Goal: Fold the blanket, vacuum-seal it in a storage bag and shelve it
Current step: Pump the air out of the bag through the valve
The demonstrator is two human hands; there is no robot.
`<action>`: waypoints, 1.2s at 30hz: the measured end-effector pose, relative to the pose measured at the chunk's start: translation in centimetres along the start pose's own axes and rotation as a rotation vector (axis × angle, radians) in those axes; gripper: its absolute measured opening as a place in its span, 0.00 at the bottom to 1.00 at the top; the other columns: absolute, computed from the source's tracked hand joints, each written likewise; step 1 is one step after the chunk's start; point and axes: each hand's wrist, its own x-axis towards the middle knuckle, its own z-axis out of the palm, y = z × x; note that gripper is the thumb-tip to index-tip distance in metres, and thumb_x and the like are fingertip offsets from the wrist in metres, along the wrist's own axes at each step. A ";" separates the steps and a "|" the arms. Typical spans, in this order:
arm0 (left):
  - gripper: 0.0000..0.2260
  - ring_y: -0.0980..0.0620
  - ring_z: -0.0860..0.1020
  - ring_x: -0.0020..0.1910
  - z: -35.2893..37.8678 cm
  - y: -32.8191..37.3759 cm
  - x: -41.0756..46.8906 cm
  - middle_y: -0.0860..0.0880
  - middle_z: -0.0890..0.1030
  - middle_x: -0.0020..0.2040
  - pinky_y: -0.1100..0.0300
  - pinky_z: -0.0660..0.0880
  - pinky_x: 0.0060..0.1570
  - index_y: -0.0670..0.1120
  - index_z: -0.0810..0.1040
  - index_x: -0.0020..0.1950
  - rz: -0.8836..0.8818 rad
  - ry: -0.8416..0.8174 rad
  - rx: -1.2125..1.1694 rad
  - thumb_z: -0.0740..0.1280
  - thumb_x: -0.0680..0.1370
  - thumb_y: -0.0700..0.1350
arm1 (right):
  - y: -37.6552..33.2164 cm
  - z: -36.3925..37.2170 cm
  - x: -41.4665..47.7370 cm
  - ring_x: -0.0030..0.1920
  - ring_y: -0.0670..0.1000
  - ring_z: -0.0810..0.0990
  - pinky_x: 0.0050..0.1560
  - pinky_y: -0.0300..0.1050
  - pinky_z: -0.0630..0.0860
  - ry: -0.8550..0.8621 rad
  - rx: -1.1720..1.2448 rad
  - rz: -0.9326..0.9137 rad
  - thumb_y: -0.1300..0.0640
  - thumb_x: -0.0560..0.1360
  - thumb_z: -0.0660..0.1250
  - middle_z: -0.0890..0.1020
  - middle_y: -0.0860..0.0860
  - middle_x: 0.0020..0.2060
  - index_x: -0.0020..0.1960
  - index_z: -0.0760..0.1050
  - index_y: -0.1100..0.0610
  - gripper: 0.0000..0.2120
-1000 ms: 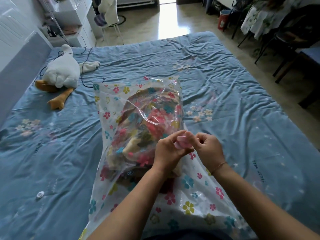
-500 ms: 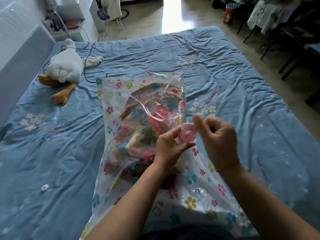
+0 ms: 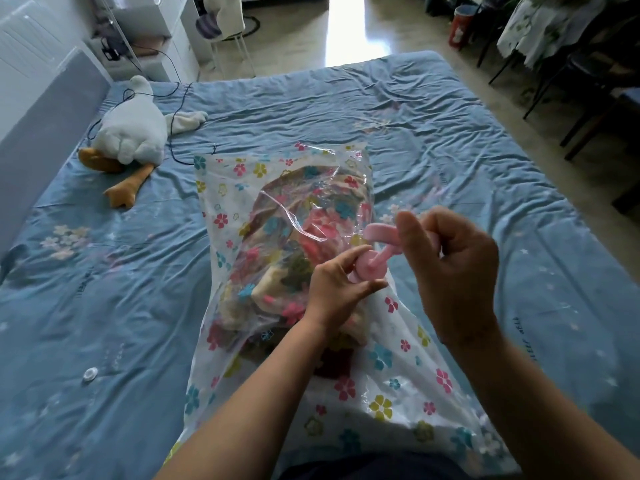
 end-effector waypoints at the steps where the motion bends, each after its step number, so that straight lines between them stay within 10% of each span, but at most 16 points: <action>1: 0.27 0.56 0.82 0.52 0.1 0.0 -0.2 0.52 0.84 0.53 0.54 0.79 0.54 0.46 0.80 0.60 -0.007 -0.006 0.000 0.78 0.64 0.53 | 0.9 0.1 -0.6 0.34 0.63 0.82 0.27 0.56 0.69 -0.005 -0.085 0.024 0.40 0.76 0.66 0.74 0.66 0.25 0.31 0.59 0.55 0.26; 5: 0.22 0.60 0.82 0.51 0.7 -0.1 -1.0 0.53 0.85 0.52 0.61 0.78 0.54 0.48 0.81 0.59 -0.003 -0.012 -0.036 0.79 0.66 0.44 | 5.4 0.4 -2.1 0.25 0.45 0.64 0.32 0.44 0.64 -0.186 -0.396 0.312 0.28 0.70 0.60 0.66 0.47 0.22 0.27 0.65 0.54 0.30; 10: 0.26 0.60 0.81 0.50 0.1 0.6 0.3 0.50 0.84 0.54 0.64 0.77 0.54 0.44 0.80 0.61 0.038 0.019 0.007 0.80 0.65 0.46 | -0.7 -0.1 0.1 0.26 0.54 0.65 0.27 0.47 0.66 0.072 -0.021 -0.004 0.45 0.76 0.65 0.73 0.64 0.24 0.30 0.66 0.71 0.30; 18: 0.22 0.62 0.81 0.51 0.8 -0.1 -0.8 0.54 0.84 0.52 0.63 0.77 0.54 0.48 0.81 0.59 0.007 0.000 -0.032 0.79 0.66 0.43 | 4.9 -0.1 -1.7 0.25 0.45 0.64 0.31 0.44 0.64 -0.173 -0.402 0.316 0.27 0.69 0.59 0.68 0.46 0.22 0.28 0.66 0.57 0.32; 21: 0.25 0.71 0.78 0.47 0.5 0.3 -0.2 0.55 0.83 0.52 0.71 0.74 0.52 0.44 0.80 0.60 0.023 0.016 0.003 0.80 0.65 0.45 | 0.1 -0.3 -0.2 0.25 0.55 0.66 0.28 0.50 0.64 0.029 -0.097 0.138 0.39 0.74 0.66 0.77 0.61 0.25 0.29 0.62 0.63 0.30; 25: 0.25 0.59 0.82 0.51 0.5 0.1 0.0 0.51 0.84 0.53 0.58 0.79 0.55 0.45 0.80 0.61 0.014 0.011 0.012 0.80 0.65 0.47 | -1.6 0.0 0.1 0.27 0.63 0.73 0.28 0.56 0.66 0.128 -0.034 -0.018 0.46 0.77 0.65 0.74 0.69 0.26 0.30 0.61 0.62 0.26; 32: 0.22 0.60 0.82 0.52 0.7 0.4 -0.7 0.56 0.84 0.52 0.59 0.78 0.55 0.55 0.80 0.59 0.016 -0.016 -0.030 0.79 0.66 0.44 | 5.2 0.3 -1.4 0.26 0.45 0.65 0.31 0.45 0.68 -0.167 -0.392 0.341 0.29 0.70 0.61 0.66 0.47 0.23 0.27 0.62 0.54 0.30; 36: 0.24 0.57 0.82 0.51 0.5 0.0 -0.2 0.51 0.85 0.52 0.54 0.79 0.54 0.45 0.81 0.60 0.022 -0.013 0.012 0.79 0.66 0.49 | -0.5 0.0 -0.3 0.30 0.51 0.84 0.29 0.54 0.72 0.047 0.013 0.100 0.45 0.75 0.67 0.77 0.69 0.28 0.29 0.61 0.63 0.28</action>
